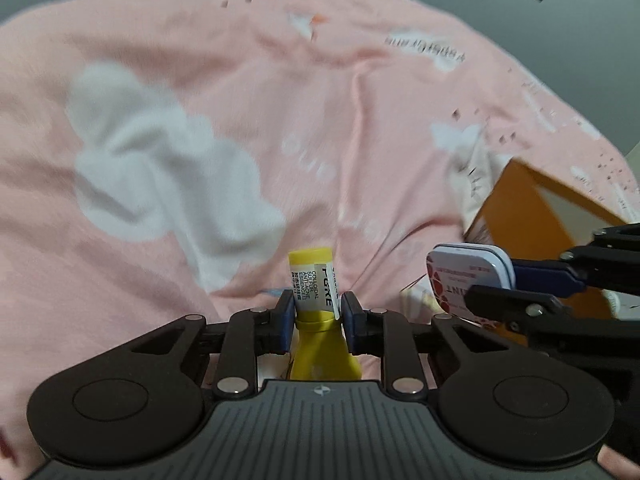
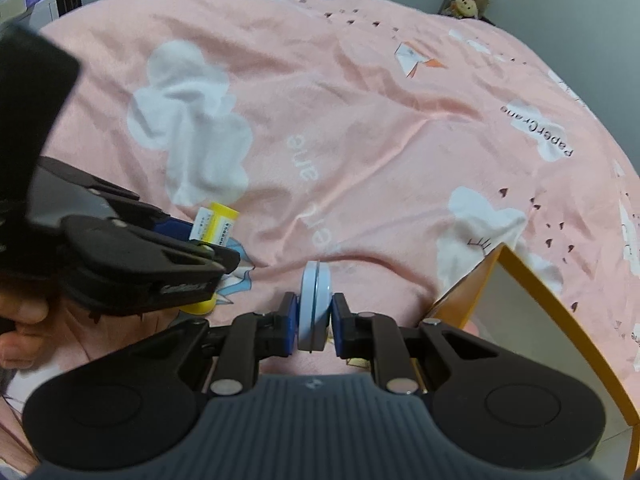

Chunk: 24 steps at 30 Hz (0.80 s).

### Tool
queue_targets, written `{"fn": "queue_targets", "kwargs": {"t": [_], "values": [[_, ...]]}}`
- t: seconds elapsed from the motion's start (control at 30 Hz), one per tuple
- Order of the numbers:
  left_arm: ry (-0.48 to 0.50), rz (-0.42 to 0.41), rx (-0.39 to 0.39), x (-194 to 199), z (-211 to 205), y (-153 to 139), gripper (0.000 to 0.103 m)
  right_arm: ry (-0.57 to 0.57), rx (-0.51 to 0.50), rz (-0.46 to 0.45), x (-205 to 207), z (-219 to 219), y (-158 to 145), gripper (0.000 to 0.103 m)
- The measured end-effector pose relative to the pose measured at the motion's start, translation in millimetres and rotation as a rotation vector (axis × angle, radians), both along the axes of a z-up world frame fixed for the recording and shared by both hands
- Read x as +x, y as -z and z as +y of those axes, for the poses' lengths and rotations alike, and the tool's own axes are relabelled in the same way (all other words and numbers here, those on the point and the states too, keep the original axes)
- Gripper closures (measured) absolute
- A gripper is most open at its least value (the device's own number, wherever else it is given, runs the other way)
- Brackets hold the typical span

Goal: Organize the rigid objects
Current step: 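Lift and carry the tin and yellow bottle over the orange box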

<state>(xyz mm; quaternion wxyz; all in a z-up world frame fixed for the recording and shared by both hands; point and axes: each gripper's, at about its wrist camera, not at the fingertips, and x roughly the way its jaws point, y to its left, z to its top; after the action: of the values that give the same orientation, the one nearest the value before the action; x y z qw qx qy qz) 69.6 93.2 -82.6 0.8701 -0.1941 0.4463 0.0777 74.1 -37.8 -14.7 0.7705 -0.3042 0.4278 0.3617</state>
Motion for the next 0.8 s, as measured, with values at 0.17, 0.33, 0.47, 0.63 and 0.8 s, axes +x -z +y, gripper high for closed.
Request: {"fn": "queue_targets", "kwargs": {"t": [0.17,0.33,0.47,0.63,0.8], "values": [[0.005,-0.101,0.013,-13,-1,-30,0.076,0.021,0.040,-0.043,-4,-7,-19,0.087],[0.021,-0.192,0.013,-9,-12,-59,0.076,0.045,0.084,-0.112,-7,-18,-48,0.087],[0.059,-0.264,-0.017,-6,-24,-84,0.076,0.076,0.111,-0.177,-7,-31,-74,0.087],[0.150,-0.341,-0.036,2,-54,-113,0.076,0.124,0.106,-0.256,-7,-58,-101,0.087],[0.292,-0.378,-0.057,19,-96,-128,0.076,0.210,0.043,-0.305,1,-97,-110,0.087]]}}
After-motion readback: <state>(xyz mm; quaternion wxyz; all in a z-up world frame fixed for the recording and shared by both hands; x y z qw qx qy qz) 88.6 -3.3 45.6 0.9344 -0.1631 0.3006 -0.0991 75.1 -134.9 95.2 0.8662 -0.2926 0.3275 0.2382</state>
